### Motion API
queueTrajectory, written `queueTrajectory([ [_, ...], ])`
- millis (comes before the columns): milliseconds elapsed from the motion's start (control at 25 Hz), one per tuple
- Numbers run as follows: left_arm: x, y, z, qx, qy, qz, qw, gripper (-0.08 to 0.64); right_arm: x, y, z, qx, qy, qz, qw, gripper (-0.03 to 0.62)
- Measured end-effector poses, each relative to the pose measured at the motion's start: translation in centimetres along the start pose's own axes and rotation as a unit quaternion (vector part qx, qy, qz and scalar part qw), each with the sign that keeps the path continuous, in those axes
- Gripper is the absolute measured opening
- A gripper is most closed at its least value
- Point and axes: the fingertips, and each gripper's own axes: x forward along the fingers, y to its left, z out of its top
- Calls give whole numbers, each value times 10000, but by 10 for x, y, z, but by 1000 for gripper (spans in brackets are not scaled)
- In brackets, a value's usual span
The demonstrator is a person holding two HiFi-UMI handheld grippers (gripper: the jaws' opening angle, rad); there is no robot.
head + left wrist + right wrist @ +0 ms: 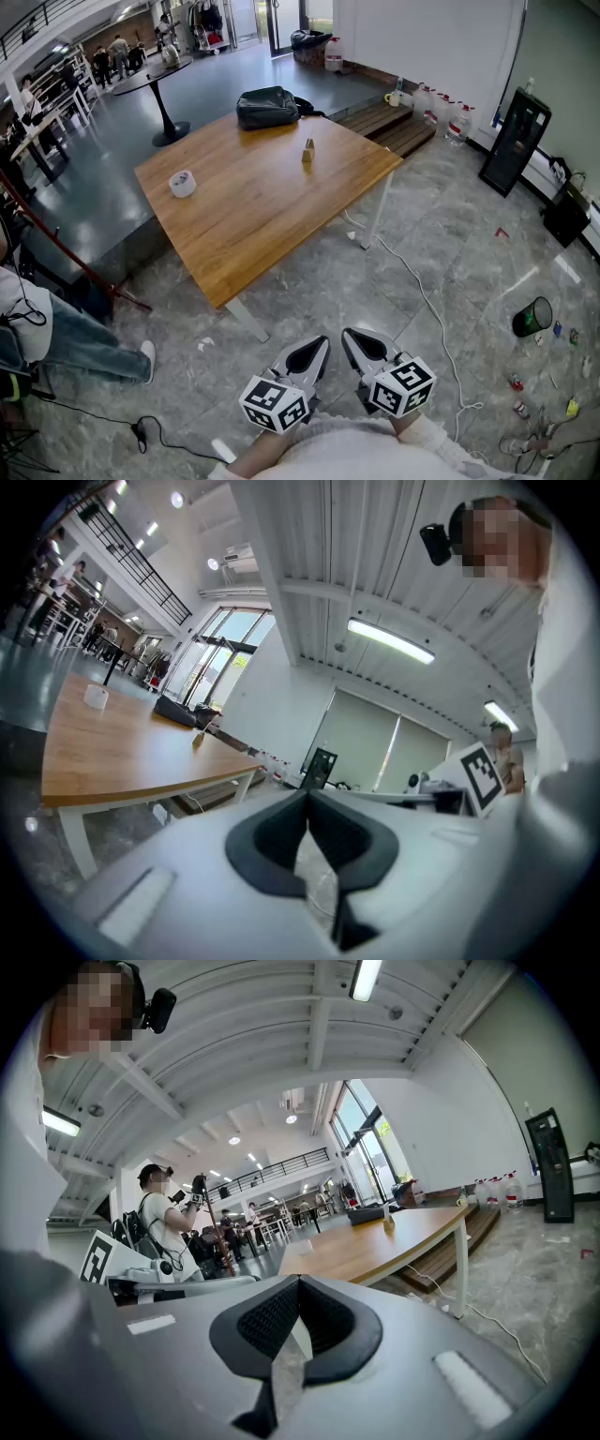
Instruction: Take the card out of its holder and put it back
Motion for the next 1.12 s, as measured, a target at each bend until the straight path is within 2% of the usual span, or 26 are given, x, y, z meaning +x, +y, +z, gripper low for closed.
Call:
queueTrajectory([
  [120,19,19,7,-30,41,-9,10000,8,19,-18,6,33,7,-35,10000,-2],
  [320,48,51,17,295,161,69,9994,8,57,-44,15,153,40,-38,9999,-2],
  [440,72,81,25,245,199,51,9995,8,89,-64,23,206,33,-45,9998,-2],
  [560,103,115,45,198,231,-54,9995,8,125,-86,43,165,-7,-93,9998,-2],
  [800,168,180,100,527,298,-279,9978,8,207,-132,99,63,-216,-213,9995,-2],
  [960,205,222,123,504,350,-313,9976,8,249,-159,118,305,-272,-308,9987,-2],
  [1120,233,247,131,327,441,-318,9980,8,274,-183,126,387,-175,-397,9983,-2],
])
